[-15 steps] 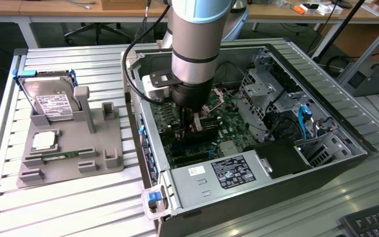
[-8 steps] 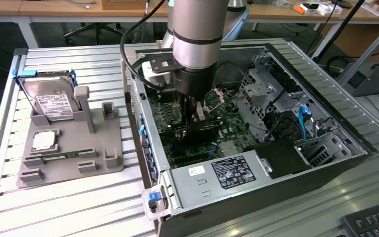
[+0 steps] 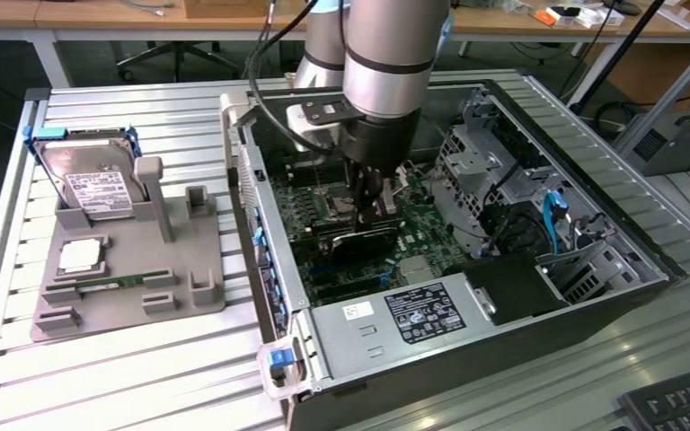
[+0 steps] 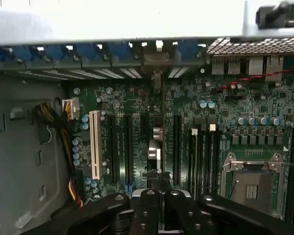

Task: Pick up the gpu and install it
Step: 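Insert the gpu into the slot, then press down on the gpu until it lock into place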

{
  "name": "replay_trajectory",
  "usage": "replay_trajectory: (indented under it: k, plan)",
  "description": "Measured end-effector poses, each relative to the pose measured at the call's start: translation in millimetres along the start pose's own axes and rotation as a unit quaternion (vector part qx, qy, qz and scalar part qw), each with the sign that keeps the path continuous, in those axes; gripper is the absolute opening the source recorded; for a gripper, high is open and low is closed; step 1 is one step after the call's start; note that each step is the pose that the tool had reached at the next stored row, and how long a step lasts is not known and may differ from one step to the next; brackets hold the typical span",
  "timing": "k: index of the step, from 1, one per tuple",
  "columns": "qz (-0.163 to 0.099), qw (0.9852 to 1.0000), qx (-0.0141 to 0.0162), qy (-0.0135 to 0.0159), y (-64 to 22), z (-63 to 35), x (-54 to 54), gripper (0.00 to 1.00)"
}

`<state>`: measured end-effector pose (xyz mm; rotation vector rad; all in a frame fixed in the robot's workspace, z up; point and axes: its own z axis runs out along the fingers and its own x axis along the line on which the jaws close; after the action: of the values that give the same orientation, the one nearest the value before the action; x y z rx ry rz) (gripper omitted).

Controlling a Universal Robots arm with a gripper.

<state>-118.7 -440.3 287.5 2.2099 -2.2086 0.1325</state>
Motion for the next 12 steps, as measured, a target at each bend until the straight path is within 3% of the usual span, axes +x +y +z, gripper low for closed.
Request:
replay_trajectory:
  k: [6,10,12]
  plan:
    - [-0.005,1.0,-0.0086,-0.0003,-28.5,1.4,-0.1,0.11]
    - [-0.005,0.9999,-0.0093,-0.0003,-28.5,1.5,-0.9,0.11]
    - [-0.005,0.9999,-0.0092,-0.0004,-21.6,1.6,-8.1,0.11]
